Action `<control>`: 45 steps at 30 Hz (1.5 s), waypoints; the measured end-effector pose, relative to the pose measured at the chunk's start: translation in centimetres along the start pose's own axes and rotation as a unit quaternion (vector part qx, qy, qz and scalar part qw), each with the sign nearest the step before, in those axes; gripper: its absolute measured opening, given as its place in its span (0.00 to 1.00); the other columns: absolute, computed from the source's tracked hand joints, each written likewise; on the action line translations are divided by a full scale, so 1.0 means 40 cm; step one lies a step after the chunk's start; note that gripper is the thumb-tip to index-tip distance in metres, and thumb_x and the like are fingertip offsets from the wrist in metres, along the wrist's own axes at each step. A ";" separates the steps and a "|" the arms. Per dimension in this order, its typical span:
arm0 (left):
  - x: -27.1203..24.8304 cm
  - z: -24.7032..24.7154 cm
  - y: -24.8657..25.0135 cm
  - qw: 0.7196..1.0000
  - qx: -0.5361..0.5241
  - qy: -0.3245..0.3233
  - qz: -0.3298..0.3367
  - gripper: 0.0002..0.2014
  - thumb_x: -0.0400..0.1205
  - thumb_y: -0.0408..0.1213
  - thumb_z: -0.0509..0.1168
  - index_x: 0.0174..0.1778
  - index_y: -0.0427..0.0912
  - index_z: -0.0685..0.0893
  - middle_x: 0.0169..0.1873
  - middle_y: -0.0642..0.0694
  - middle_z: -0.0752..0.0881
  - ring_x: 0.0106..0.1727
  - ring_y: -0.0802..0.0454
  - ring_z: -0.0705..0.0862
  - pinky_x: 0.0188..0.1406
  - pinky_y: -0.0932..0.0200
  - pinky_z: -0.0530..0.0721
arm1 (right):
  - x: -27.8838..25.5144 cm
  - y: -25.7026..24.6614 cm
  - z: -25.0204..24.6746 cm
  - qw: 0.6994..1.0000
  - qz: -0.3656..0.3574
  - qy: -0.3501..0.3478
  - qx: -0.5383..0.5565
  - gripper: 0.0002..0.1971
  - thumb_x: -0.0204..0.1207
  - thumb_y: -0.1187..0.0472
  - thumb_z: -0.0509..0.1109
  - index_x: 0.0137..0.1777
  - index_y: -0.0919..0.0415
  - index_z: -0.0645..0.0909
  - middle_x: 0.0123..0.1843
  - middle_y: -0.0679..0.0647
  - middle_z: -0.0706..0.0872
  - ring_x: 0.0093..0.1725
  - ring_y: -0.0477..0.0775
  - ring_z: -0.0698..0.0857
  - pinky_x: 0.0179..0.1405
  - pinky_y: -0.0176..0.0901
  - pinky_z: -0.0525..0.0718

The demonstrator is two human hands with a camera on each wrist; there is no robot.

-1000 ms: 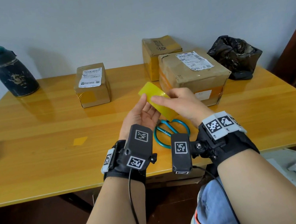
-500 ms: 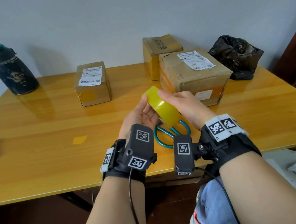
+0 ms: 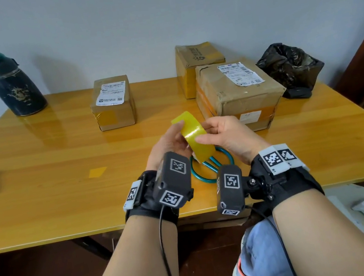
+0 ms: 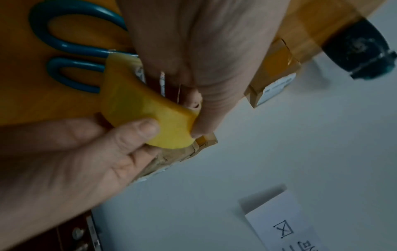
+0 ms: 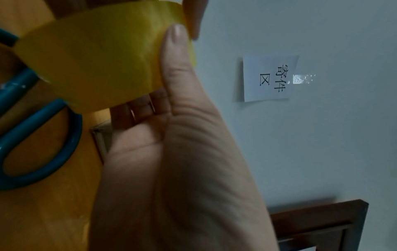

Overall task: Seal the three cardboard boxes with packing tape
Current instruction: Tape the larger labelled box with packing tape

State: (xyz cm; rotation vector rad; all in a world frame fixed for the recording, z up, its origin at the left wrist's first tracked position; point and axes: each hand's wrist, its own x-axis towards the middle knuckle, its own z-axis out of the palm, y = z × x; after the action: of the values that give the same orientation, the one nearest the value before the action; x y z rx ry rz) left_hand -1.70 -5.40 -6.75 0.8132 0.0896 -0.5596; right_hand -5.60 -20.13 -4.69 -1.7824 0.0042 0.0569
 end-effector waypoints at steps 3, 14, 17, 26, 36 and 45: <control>0.005 -0.001 -0.010 0.997 0.058 -0.048 -0.018 0.14 0.76 0.35 0.72 0.56 0.36 0.88 0.60 0.33 0.85 0.56 0.42 0.85 0.60 0.48 0.81 | 0.007 0.009 0.010 1.000 -0.004 0.028 -0.007 0.11 0.76 0.61 0.74 0.54 0.65 0.83 0.50 0.62 0.90 0.49 0.58 0.89 0.51 0.48 0.87; 0.011 0.021 0.001 0.983 -0.173 0.064 -0.015 0.22 0.89 0.43 0.53 0.41 0.30 0.82 0.27 0.40 0.86 0.25 0.48 0.86 0.53 0.52 0.85 | 0.012 -0.007 -0.019 0.995 0.000 -0.078 -0.069 0.19 0.65 0.76 0.78 0.52 0.56 0.83 0.47 0.51 0.90 0.47 0.42 0.89 0.49 0.34 0.85; 0.025 0.000 0.008 0.976 -0.176 0.122 -0.037 0.19 0.88 0.44 0.55 0.41 0.32 0.80 0.30 0.41 0.84 0.26 0.48 0.84 0.63 0.53 0.78 | 0.009 -0.010 -0.023 0.990 0.006 -0.081 -0.114 0.19 0.63 0.73 0.81 0.47 0.51 0.84 0.46 0.47 0.90 0.48 0.41 0.87 0.53 0.36 0.83; 0.021 0.005 0.025 0.971 -0.184 0.116 -0.098 0.17 0.88 0.40 0.53 0.44 0.32 0.80 0.32 0.40 0.83 0.40 0.49 0.81 0.68 0.54 0.75 | 0.022 -0.009 -0.008 0.990 -0.017 -0.025 -0.136 0.14 0.68 0.52 0.79 0.39 0.65 0.87 0.27 0.44 0.78 0.30 0.39 0.75 0.33 0.29 0.72; -0.016 0.031 0.077 0.976 0.155 0.071 -0.133 0.21 0.77 0.49 0.72 0.54 0.34 0.81 0.43 0.39 0.88 0.42 0.44 0.88 0.39 0.52 0.87 | 0.028 -0.024 -0.022 0.995 0.011 0.079 -0.053 0.19 0.77 0.46 0.70 0.52 0.63 0.86 0.48 0.57 0.91 0.45 0.51 0.89 0.48 0.45 0.87; -0.005 0.068 0.095 0.859 0.504 -0.084 0.003 0.30 0.72 0.56 0.74 0.67 0.50 0.76 0.58 0.45 0.87 0.55 0.46 0.88 0.53 0.47 0.88 | 0.023 -0.047 -0.032 0.995 0.073 0.063 0.006 0.20 0.77 0.44 0.70 0.51 0.62 0.87 0.42 0.59 0.92 0.44 0.58 0.90 0.53 0.55 0.87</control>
State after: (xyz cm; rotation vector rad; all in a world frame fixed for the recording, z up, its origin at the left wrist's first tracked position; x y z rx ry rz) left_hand -0.33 -5.16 -2.29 1.7803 -0.4087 -0.6640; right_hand -4.57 -20.97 -2.62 -1.7696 0.2259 0.0499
